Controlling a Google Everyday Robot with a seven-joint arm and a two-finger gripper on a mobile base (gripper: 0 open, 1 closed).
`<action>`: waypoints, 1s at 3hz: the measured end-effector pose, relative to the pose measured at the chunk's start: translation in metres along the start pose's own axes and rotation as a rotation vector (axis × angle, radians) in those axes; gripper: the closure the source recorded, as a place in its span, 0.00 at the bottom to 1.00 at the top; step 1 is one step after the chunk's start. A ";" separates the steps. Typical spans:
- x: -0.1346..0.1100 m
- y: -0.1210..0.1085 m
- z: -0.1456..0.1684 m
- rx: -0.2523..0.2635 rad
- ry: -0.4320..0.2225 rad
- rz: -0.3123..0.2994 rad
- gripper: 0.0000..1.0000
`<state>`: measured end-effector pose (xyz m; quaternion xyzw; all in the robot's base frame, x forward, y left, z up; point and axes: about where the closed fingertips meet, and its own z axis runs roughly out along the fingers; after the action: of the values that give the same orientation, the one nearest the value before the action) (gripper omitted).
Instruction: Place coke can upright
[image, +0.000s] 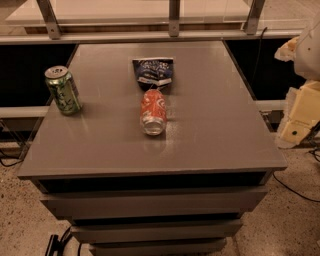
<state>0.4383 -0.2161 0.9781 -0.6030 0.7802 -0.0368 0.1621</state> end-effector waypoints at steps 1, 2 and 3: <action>-0.009 -0.005 0.001 0.006 -0.010 -0.007 0.00; -0.038 -0.028 0.014 -0.003 -0.055 0.031 0.00; -0.075 -0.058 0.039 -0.045 -0.077 0.136 0.00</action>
Offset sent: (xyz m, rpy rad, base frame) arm 0.0856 0.0647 -0.0029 0.1586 0.0223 -0.0990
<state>0.5202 -0.1548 0.9711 -0.5531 0.8132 0.0147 0.1805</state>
